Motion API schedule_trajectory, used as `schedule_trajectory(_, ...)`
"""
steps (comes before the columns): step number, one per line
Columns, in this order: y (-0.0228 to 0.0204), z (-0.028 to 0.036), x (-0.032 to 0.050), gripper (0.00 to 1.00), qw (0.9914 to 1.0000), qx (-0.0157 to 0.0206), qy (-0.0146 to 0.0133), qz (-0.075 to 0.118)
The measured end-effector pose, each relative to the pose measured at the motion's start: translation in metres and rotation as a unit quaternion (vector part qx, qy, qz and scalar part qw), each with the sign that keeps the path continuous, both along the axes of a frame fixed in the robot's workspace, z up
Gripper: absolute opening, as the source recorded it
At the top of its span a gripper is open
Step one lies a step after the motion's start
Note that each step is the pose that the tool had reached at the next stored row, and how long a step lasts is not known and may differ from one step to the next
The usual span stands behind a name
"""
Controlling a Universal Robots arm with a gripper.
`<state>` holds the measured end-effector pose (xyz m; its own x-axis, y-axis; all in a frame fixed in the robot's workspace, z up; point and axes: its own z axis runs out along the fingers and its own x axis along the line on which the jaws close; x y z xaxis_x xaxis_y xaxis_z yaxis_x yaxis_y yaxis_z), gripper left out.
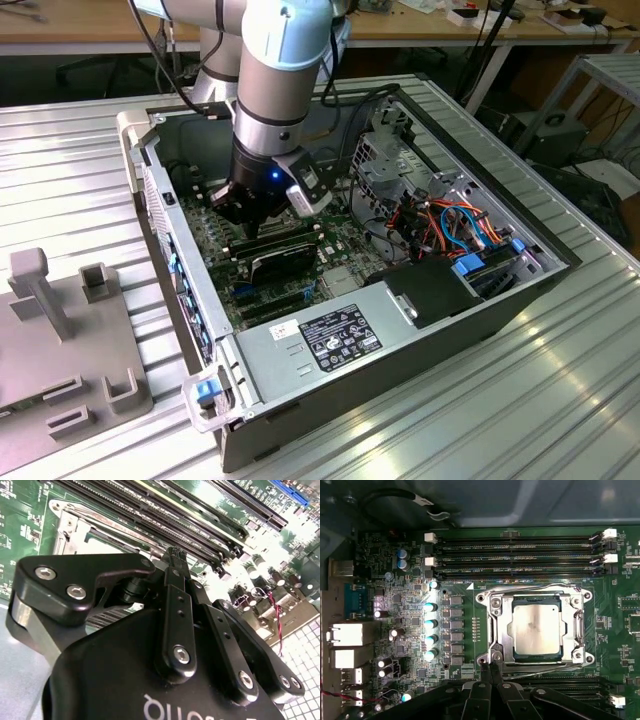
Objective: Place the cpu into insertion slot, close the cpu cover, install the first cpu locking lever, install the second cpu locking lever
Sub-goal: 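Install the second cpu locking lever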
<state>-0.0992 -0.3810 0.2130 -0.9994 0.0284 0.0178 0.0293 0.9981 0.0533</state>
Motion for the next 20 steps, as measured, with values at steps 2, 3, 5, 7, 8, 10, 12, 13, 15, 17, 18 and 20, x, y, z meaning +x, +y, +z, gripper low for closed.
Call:
schedule_trajectory(2, 0.0, -0.0001, -0.0015, 0.11, 1.0, 0.0001, -0.0001, 0.0)
schedule_trajectory(3, 0.0, -0.0003, -0.0023, 0.11, 1.0, 0.0002, 0.0, 0.0)
schedule_trajectory(5, -0.0001, -0.0013, -0.0035, 0.11, 1.0, 0.0003, 0.0, 0.0)
schedule_trajectory(7, 0.0, -0.0023, -0.0041, 0.11, 1.0, 0.0011, 0.0, 0.0)
schedule_trajectory(8, 0.0, -0.0029, -0.0042, 0.11, 1.0, 0.0018, 0.0, 0.0)
schedule_trajectory(10, 0.0, -0.0034, -0.0043, 0.11, 0.99999, 0.0026, 0.0, 0.003)
schedule_trajectory(12, 0.0, -0.0037, -0.0044, 0.11, 0.99996, 0.0031, 0.0, 0.008)
schedule_trajectory(13, 0.0, -0.004, -0.0044, 0.11, 0.99994, 0.0033, 0.0001, 0.01)
schedule_trajectory(15, 0.0, -0.0042, -0.0045, 0.11, 0.99989, 0.0032, 0.0003, 0.014)
schedule_trajectory(17, 0.0, -0.0044, -0.0045, 0.11, 0.9998, 0.0032, 0.0003, 0.02)
schedule_trajectory(18, 0.0, -0.0045, -0.0045, 0.11, 0.99978, 0.0033, 0.0003, 0.021)
schedule_trajectory(20, 0.0001, -0.0048, -0.0045, 0.11, 0.99977, 0.0034, 0.0002, 0.021)
